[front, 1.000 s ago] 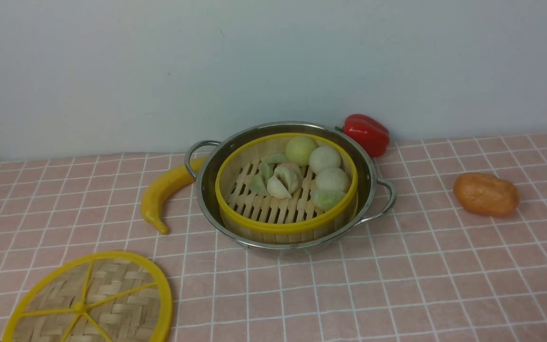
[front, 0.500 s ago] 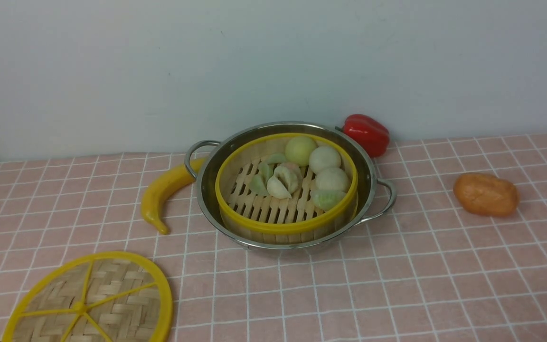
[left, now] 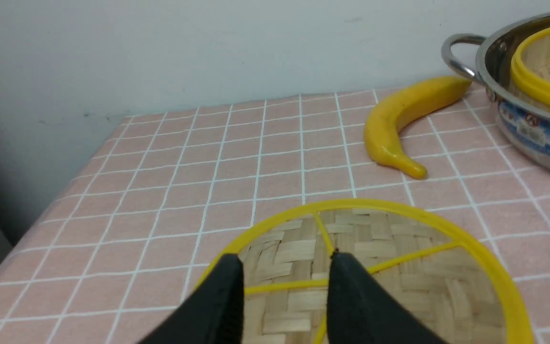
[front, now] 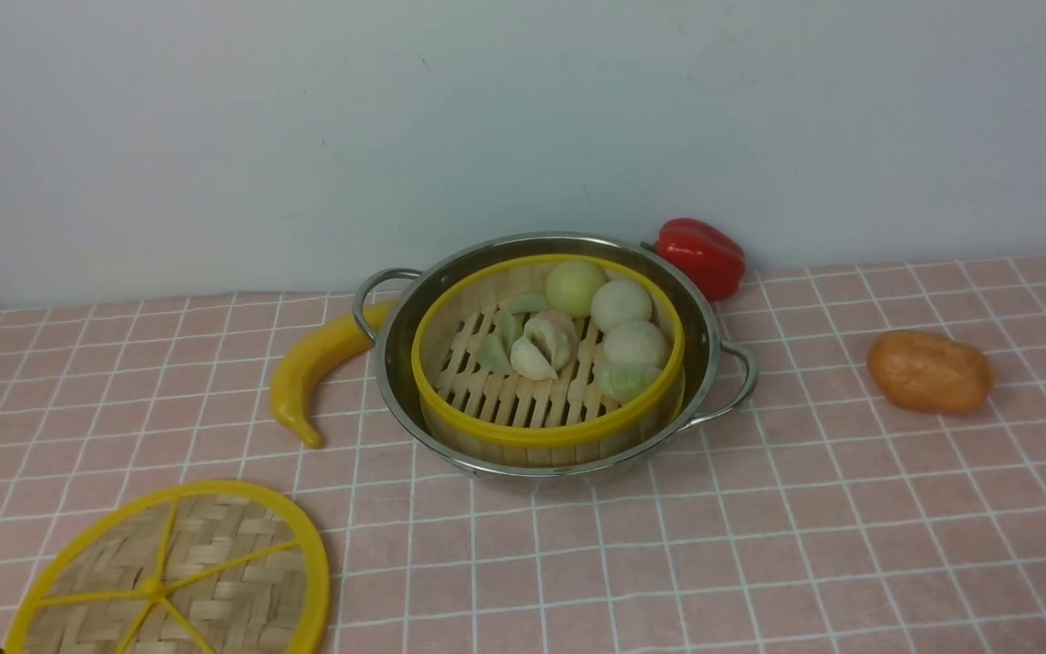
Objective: Place the steamer in the pot on the pink tablecloth, and put the lid on the steamer.
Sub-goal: 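Grasp the bamboo steamer lid lying on the table by its centre knob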
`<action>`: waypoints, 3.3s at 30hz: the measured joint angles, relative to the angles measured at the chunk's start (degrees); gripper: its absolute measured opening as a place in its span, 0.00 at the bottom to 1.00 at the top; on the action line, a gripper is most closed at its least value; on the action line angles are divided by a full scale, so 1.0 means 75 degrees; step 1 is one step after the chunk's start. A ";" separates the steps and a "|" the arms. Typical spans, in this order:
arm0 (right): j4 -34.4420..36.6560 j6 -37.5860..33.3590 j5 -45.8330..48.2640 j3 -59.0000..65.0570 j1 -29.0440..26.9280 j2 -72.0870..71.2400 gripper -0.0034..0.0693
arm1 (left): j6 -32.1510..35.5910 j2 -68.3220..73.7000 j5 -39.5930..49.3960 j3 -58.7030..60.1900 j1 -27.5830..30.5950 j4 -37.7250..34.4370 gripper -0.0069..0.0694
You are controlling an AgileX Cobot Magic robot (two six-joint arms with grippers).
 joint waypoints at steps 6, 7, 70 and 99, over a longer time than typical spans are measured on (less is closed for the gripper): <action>0.0000 0.0000 0.0000 0.0000 0.0000 0.0000 0.38 | -0.0256 0.0000 -0.0730 0.0000 0.0000 -0.1294 0.41; 0.0000 0.0000 -0.0007 0.0000 0.0000 0.0000 0.38 | -0.0284 0.0000 -0.1052 0.0000 0.0000 -0.1553 0.41; 0.0000 0.0000 -0.0051 0.0000 0.0000 0.0000 0.38 | 0.0637 1.2688 0.5397 -0.7710 0.0000 -0.0398 0.41; 0.0000 0.0000 -0.0051 0.0000 0.0000 0.0000 0.38 | 0.1073 1.3455 0.6004 -0.8563 0.0000 -0.0343 0.24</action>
